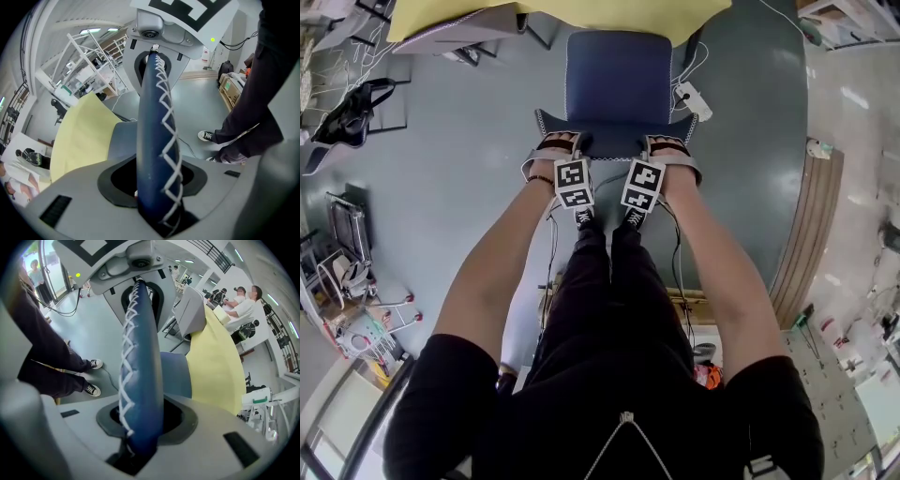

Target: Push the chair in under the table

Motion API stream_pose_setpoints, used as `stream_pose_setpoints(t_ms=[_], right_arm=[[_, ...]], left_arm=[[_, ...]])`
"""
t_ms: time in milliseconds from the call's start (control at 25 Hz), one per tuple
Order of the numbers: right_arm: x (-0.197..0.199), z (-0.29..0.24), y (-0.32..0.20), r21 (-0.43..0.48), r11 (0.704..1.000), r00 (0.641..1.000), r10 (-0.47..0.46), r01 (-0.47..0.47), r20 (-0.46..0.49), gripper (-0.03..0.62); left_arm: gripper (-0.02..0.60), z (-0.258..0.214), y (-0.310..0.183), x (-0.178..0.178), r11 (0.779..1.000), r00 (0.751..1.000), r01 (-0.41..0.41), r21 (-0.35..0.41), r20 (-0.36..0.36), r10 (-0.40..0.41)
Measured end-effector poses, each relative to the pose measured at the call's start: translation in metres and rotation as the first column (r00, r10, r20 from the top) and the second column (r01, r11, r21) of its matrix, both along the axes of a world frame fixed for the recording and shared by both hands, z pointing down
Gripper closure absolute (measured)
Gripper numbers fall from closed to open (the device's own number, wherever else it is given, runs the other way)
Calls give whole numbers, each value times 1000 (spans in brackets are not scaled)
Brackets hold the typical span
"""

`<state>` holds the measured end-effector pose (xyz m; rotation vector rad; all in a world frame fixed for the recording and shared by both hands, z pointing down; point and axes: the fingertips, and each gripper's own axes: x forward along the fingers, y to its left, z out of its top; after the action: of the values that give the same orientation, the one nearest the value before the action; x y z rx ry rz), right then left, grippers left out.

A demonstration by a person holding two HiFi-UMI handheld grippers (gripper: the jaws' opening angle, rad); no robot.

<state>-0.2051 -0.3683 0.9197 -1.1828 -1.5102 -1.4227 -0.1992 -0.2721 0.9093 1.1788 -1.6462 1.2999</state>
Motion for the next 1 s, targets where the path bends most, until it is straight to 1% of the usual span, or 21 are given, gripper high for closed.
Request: stream_pose_setpoints(t_ms=[200,320,440,600,880,1000], right_arm=[[-22,2,-2,-2,1000,1000,-15,15,6,476],[-39,1,-1,-2,1000,1000,-24,24,7,476],[-56,1,-2,-4,999,999,-39,39,8,476],[-75,1,-4,-4,999,999,-47,47,8,474],[-94,0,5,-6,999,999,-35,34,-3,473],[-110,-2,7,-2,1000,1000,-16,16,-4,473]], left_arm=[[402,5,-2,-16,1000,1000,14,1,-20,-14],[402,3,-3,-32,1000,1000,22,21,-14,-22],[402,4,-7,-45,999,999,35,41,-35,-33],[402,7,-7,-62,998,998,64,22,-24,-63],[402,4,1,-83,998,997,65,21,-31,-64],[402,3,5,-101,999,998,48,22,-30,-47]])
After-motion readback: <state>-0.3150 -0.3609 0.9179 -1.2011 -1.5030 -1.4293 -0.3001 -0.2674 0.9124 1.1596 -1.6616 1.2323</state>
